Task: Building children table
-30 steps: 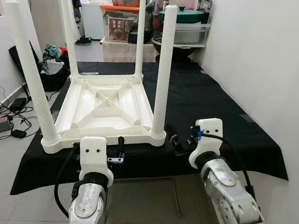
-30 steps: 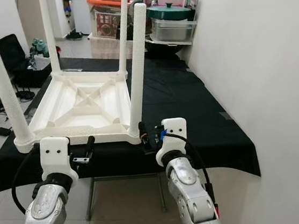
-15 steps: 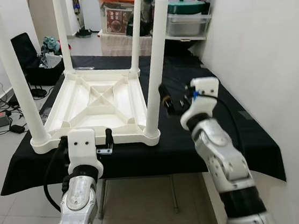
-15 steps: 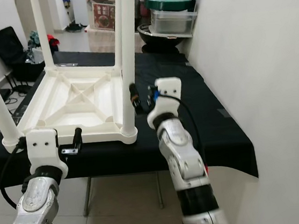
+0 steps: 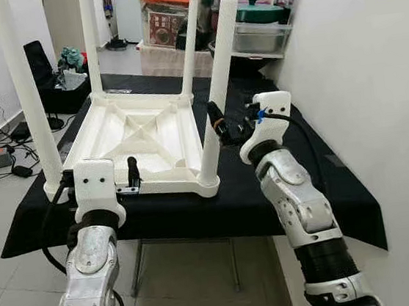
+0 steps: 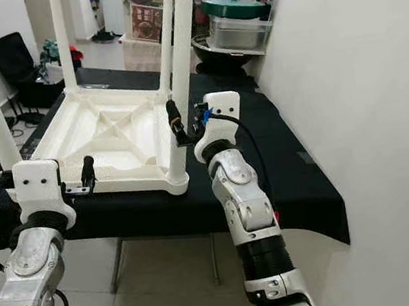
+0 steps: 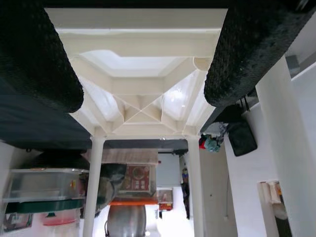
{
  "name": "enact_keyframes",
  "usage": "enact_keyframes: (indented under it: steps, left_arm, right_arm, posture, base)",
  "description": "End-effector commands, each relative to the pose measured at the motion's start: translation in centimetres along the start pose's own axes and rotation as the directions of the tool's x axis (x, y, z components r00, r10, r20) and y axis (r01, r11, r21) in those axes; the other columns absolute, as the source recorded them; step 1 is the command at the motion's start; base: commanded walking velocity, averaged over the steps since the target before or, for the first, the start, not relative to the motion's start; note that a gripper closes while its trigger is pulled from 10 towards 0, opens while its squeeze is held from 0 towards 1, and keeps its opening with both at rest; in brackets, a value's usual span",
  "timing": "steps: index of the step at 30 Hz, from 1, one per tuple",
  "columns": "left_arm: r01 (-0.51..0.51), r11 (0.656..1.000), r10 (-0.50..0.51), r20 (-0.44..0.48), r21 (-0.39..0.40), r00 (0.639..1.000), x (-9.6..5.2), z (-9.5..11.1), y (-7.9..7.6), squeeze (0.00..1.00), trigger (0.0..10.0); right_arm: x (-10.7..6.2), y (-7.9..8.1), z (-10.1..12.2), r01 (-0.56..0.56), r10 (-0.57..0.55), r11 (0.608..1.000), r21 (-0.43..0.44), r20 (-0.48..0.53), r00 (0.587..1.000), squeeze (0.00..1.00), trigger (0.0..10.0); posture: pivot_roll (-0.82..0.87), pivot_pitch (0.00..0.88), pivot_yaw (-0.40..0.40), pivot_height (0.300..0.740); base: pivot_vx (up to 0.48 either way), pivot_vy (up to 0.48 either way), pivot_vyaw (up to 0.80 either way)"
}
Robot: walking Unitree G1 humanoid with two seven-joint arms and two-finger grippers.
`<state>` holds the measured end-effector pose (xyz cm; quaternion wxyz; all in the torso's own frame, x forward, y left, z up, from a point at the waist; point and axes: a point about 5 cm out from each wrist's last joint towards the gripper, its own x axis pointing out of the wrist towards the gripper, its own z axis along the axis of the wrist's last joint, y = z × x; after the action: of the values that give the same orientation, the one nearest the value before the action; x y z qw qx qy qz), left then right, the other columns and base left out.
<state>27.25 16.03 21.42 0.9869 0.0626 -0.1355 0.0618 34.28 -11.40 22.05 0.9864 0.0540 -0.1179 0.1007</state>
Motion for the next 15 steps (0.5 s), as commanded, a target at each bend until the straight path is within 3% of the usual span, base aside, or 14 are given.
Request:
enact_keyframes:
  steps: [1, 4, 10, 15]
  left_arm:
    - [-0.019, 1.0, 0.019, 0.026, 0.018, 0.999, 0.2, 0.7, 0.3, 0.0, 10.0]
    - [-0.02, 1.0, 0.02, 0.033, 0.017, 0.999, 0.3, 1.0, 0.5, 0.0, 10.0]
    - [-0.002, 1.0, 0.001, 0.026, 0.017, 1.0, 0.2, 0.7, 0.1, 0.0, 10.0]
    - [0.005, 1.0, -0.005, 0.024, 0.015, 1.0, 0.2, 0.7, -0.2, 0.0, 10.0]
  right_arm:
    - [-0.8, -1.3, -1.8, 0.048, -0.048, 0.999, -0.008, -0.067, 0.997, 0.0, 10.0]
    - [-3.3, -3.2, -4.5, 0.107, -0.113, 0.993, -0.052, -0.156, 0.981, 0.0, 10.0]
    - [-3.7, -4.2, -4.3, 0.148, -0.153, 0.988, -0.046, -0.146, 0.977, 0.0, 10.0]
    - [-3.5, -4.3, -4.4, 0.144, -0.151, 0.988, -0.057, -0.145, 0.978, 0.0, 10.0]
  posture:
    - [0.12, 0.035, -0.178, 0.74]
    - [0.12, 0.035, -0.174, 0.74]
    - [0.11, 0.03, -0.164, 0.74]
    - [0.11, 0.028, -0.172, 0.74]
  base:
    - [0.0, 0.0, 0.0]
    - [0.0, 0.0, 0.0]
    - [0.0, 0.0, 0.0]
    - [0.27, 0.0, 0.0]
